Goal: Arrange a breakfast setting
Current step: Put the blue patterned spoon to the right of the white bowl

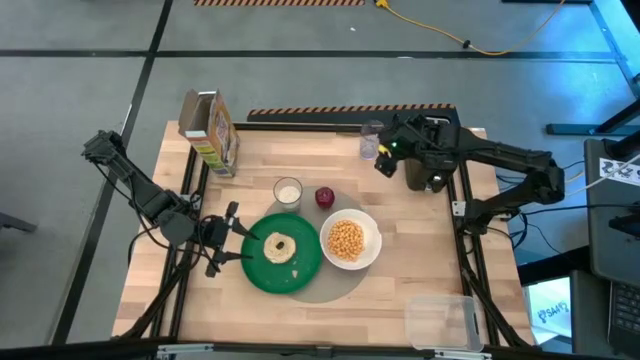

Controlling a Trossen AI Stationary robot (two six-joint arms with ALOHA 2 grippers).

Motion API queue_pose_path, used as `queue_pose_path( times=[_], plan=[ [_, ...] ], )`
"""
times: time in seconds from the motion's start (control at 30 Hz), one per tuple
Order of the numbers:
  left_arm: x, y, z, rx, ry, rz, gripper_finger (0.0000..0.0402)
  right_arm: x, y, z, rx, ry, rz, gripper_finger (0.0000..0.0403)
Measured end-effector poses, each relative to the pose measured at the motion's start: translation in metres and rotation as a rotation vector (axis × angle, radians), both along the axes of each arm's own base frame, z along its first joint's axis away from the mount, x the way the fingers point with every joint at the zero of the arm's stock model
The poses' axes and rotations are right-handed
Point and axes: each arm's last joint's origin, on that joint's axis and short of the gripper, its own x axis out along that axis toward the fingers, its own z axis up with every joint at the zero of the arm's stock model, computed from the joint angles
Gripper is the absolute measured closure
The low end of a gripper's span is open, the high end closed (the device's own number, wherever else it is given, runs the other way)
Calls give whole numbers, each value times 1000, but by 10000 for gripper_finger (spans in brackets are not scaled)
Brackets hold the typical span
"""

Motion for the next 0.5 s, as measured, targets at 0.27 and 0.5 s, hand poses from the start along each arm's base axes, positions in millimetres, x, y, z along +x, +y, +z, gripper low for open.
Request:
queue_pose_path(
  times=[0.27,0.5],
  plan=[
    [0,0,0,23,-4,-9,191,4,-15,2,-18,-76,-56,6],
    [0,0,1,20,-9,-9,191,7,-34,-7,7,-98,-197,6]
  ],
)
